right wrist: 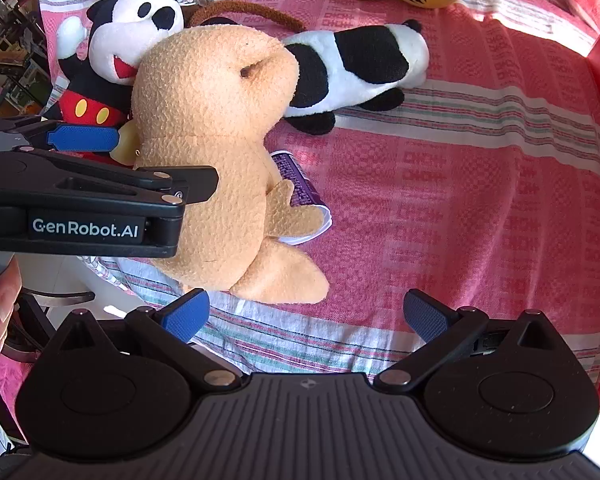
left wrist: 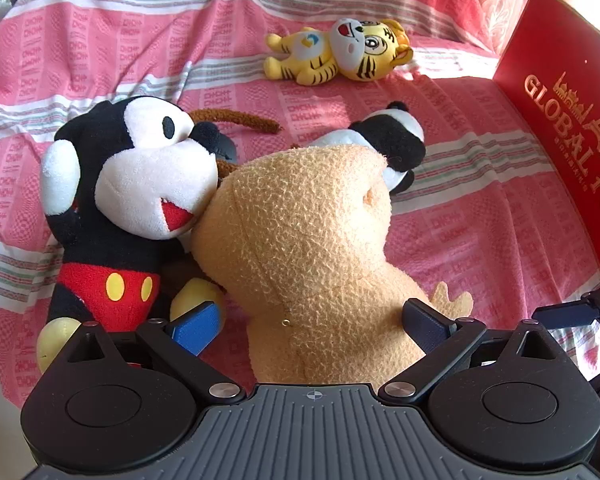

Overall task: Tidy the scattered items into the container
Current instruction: 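Move the left tool down onto the Mickey Mouse plush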

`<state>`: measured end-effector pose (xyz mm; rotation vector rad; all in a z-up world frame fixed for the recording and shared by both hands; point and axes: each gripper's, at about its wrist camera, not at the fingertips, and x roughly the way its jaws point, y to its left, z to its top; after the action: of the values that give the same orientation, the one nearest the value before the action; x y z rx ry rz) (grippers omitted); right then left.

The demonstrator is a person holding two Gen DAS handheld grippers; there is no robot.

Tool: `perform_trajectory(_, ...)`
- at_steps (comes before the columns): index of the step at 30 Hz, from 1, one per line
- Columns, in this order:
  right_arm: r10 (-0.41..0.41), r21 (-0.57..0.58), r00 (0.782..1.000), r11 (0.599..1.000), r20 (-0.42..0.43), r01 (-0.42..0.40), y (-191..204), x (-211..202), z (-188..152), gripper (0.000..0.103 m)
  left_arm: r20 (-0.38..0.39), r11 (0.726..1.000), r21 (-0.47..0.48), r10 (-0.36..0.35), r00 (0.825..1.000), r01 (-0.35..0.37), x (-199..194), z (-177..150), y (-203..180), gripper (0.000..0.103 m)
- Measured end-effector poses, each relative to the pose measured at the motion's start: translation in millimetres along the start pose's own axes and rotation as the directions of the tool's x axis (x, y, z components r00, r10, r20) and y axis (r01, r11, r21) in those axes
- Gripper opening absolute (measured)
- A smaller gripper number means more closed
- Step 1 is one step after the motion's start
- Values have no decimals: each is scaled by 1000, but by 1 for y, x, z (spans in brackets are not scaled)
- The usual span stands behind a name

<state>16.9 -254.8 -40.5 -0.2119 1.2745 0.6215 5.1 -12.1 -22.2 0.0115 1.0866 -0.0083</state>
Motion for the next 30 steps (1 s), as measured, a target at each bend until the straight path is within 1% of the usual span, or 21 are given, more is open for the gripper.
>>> perform_trajectory(6, 8, -9, 1000, 1000, -5, -8, 0, 6, 1, 103, 0, 1000, -8, -14, 1000, 14, 6, -1, 0, 103)
perform_trajectory(11, 11, -15, 1000, 1000, -11, -11, 0, 9, 1, 103, 2, 1000, -3, -28, 1000, 28, 2, -2, 5, 103)
perform_trajectory(14, 10, -12, 1000, 1000, -13, -11, 0, 11, 3, 103, 26, 999, 35, -11, 1000, 10, -4, -7, 5, 103)
perform_trajectory(18, 6, -14, 1000, 1000, -14, -6, 1, 14, 8, 103, 24, 999, 41, -5, 1000, 4, -9, -9, 7, 103)
perform_trajectory(19, 3, -22, 1000, 1000, -11, -4, 2, 13, 10, 103, 30, 999, 41, 4, 1000, -5, -15, -9, 8, 103)
perform_trajectory(22, -9, -56, 1000, 998, 11, 10, 4, 5, 16, 103, 79, 997, 66, 24, 997, -29, -40, -13, 15, 103)
perform_trajectory(25, 0, -58, 999, 998, 42, 2, 6, -4, 24, 103, 117, 994, 69, 77, 990, -86, -62, -18, 27, 103)
perform_trajectory(28, 40, -59, 996, 998, 80, -35, 13, -15, 33, 103, 133, 993, 20, 112, 985, -116, -77, -20, 47, 103)
perform_trajectory(30, 59, -73, 993, 996, 102, -52, 22, -18, 38, 103, 147, 986, -21, 166, 975, -165, -83, -21, 64, 103)
